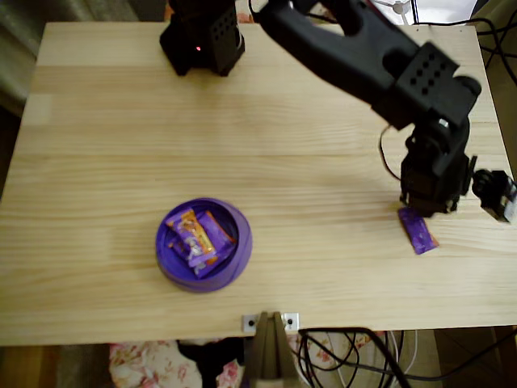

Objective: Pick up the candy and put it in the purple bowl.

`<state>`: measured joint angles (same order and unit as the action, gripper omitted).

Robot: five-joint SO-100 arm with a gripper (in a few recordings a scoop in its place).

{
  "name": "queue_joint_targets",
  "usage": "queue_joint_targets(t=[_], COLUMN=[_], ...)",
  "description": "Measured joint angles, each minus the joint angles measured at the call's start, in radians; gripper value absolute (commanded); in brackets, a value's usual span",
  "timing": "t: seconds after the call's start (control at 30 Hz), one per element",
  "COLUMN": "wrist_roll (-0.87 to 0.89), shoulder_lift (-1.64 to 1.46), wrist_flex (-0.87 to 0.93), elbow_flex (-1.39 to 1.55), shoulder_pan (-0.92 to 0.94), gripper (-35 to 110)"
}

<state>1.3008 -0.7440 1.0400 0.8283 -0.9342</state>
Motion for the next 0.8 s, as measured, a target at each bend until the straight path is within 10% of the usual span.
queue_joint_targets(t=[0.37,0.8], wrist_roll=[0.005,0.009], shoulder_lift=[-0.239,0.048], wrist_flex=[0.074,-0.103], elbow_flex=[0.218,-0.321], shoulder_pan=[-0.032,0.014], gripper=[-1,-1])
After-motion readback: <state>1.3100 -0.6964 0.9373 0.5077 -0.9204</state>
